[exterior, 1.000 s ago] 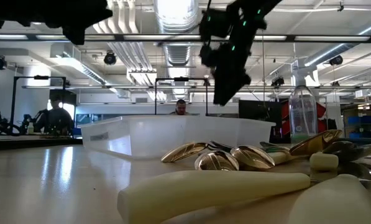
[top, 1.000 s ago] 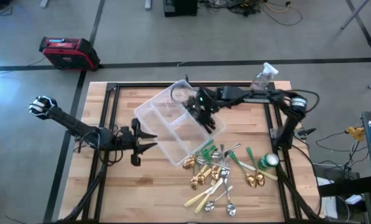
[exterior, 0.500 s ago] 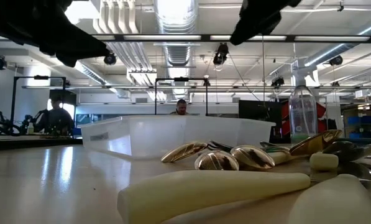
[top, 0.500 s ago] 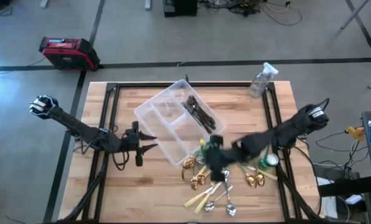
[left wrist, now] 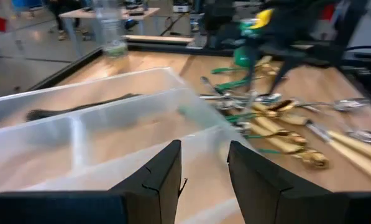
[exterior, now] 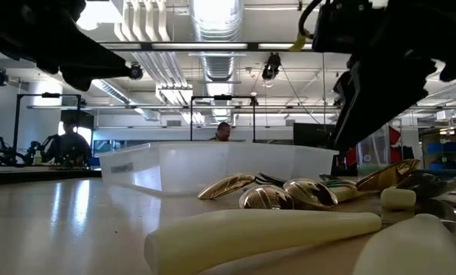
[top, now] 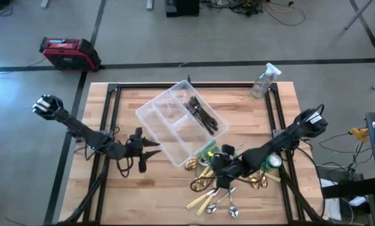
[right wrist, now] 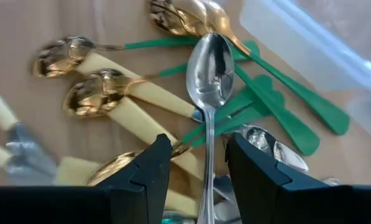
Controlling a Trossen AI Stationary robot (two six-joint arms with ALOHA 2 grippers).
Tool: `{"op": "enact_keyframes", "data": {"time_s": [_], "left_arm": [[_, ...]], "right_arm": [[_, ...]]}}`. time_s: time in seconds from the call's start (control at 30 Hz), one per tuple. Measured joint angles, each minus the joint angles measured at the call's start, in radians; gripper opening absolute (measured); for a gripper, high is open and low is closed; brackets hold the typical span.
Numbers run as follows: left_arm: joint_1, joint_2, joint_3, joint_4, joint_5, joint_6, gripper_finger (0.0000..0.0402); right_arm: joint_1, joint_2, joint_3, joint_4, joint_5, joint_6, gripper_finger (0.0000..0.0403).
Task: Sort silverware
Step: Put the silver spoon into the transparent silverware tray
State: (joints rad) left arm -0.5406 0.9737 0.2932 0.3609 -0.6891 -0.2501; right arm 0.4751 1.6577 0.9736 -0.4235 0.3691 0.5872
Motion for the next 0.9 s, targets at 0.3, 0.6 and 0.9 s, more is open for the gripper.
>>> {"op": "enact_keyframes", "data": {"time_s": [0.3, 0.6, 0.9], "left_arm": [[-0.110, 0.080, 0.000, 0.144, -0.071, -0.004, 0.0119], [-0.127, 0.084, 0.026, 0.171, -0.090, 0.025, 0.0119], [-0.126, 0.084, 0.115, 0.109, -0.091, 0.153, 0.0119]], "right_arm": [[-0.058, 0.003, -0.126, 0.177, -0.008, 0.034, 0.0126], [-0.063, 0.112, -0.133, 0.277, -0.032, 0.033, 0.0085], [-0.062, 0.137, -0.130, 0.292, -0.043, 0.007, 0.0010]]}}
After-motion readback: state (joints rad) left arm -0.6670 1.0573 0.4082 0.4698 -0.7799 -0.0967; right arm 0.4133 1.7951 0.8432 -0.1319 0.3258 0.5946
